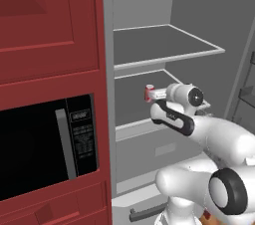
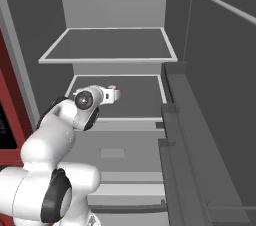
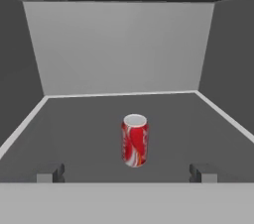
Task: Open the fridge, grab two sodas, and place both sodas inside the bowl with ice on the dining counter.
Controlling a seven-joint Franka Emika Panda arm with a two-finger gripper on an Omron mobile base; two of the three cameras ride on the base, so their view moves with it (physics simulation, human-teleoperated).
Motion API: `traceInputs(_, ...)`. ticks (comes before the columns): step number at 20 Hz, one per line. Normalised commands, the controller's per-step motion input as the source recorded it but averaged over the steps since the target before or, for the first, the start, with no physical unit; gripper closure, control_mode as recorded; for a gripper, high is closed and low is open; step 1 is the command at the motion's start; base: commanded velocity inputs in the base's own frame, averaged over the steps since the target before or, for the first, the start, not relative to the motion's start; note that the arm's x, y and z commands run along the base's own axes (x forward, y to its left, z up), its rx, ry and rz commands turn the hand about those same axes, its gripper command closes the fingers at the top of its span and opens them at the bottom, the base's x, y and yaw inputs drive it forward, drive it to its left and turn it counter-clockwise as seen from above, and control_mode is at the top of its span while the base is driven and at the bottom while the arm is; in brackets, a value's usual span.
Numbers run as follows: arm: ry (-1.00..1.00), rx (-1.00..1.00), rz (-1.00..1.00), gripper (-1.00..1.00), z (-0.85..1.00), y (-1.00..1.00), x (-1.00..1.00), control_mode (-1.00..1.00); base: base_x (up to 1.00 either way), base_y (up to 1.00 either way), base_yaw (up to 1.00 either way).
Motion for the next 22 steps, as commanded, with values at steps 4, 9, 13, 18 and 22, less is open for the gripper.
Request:
traceInputs(4,0.0,0.0,0.0,-1.0,-0.17,0.0,0.49,-1.0,0.0,0.0,0.0)
traceInputs(9,0.0,0.0,0.0,-1.0,-0.2,0.0,0.44,-1.0,0.0,0.0,0.0)
traceInputs(13,0.0,0.0,0.0,-1.0,-0.25,0.0,0.35,-1.0,0.0,0.0,0.0)
traceInputs(18,0.0,0.0,0.0,-1.0,-0.24,0.0,0.29,-1.0,0.0,0.0,0.0)
traceInputs(22,0.0,0.0,0.0,-1.0,-0.14,0.0,0.27,-1.0,0.0,0.0,0.0)
